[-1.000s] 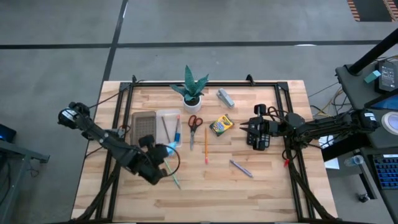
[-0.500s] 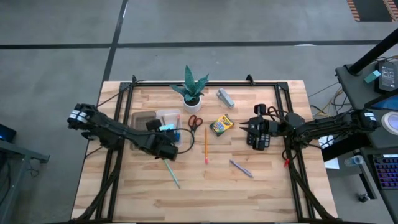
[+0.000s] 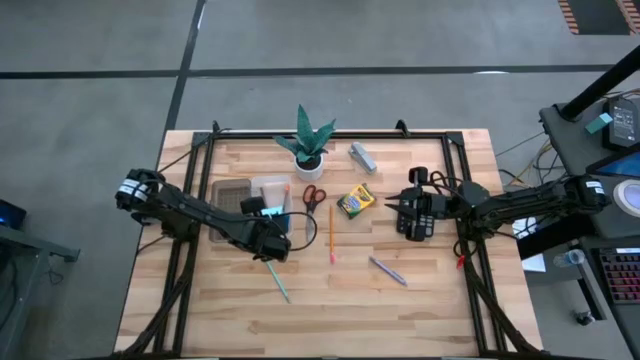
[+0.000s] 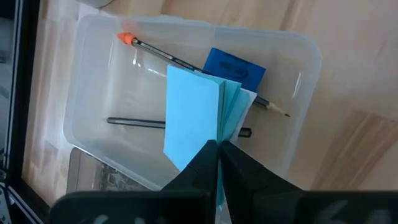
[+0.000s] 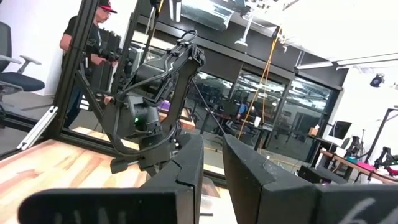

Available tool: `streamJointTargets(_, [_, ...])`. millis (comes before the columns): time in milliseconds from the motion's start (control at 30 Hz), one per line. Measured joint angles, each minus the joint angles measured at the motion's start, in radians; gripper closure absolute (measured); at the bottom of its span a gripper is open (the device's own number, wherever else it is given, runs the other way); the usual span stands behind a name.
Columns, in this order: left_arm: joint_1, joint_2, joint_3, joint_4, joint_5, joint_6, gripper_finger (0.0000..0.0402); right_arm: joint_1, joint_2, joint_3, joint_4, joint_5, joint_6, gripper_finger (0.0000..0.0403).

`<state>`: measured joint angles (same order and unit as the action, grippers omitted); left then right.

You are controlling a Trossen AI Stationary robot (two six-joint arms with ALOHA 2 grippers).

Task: Pack school essentials
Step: Put the light blue sticky notes into the white and black box, then put the orange pencil into the white and black box

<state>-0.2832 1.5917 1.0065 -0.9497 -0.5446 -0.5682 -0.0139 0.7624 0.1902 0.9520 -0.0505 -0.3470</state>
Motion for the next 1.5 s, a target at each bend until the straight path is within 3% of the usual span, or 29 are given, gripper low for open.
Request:
streamJointTargets(733, [0.0,-0.004,0.0,-0.001,0.058,0.0,0.0397,0.0,0.0,0.006,-0.005,0.0,0.007,0.0351])
streamJointTargets(1167, [0.0,-0.011,0.009,-0.005,0.092,0.024,0.0293,0.0,0.0,0.006,-0.005,0.0,0.007,0.0351])
streamJointTargets(1500, [-0.021,-0.051,0.059,-0.071,0.161,0.034,0.0273,0.0,0.0,0.006,-0.005,0.0,0.006,0.0351])
